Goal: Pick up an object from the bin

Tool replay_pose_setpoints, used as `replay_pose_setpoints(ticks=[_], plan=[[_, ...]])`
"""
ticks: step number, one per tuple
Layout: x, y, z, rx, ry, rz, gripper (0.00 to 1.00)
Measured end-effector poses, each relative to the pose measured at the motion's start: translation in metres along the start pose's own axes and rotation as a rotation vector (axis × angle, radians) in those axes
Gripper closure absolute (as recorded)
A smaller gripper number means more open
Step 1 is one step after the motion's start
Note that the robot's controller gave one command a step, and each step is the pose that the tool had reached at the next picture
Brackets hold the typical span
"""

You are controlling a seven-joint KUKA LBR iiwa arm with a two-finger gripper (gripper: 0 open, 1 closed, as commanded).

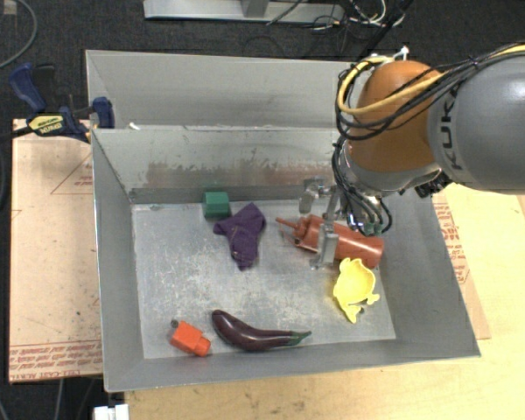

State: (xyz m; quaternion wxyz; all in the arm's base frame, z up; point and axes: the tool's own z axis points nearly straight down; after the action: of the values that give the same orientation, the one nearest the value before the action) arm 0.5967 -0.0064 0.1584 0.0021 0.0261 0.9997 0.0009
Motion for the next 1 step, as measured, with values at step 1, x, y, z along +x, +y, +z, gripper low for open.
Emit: replay_pose_setpoints(ticks=[1], plan=[[-0.0032,-0.0284,0.0158,0.0,0.01,-0.069,0.0]])
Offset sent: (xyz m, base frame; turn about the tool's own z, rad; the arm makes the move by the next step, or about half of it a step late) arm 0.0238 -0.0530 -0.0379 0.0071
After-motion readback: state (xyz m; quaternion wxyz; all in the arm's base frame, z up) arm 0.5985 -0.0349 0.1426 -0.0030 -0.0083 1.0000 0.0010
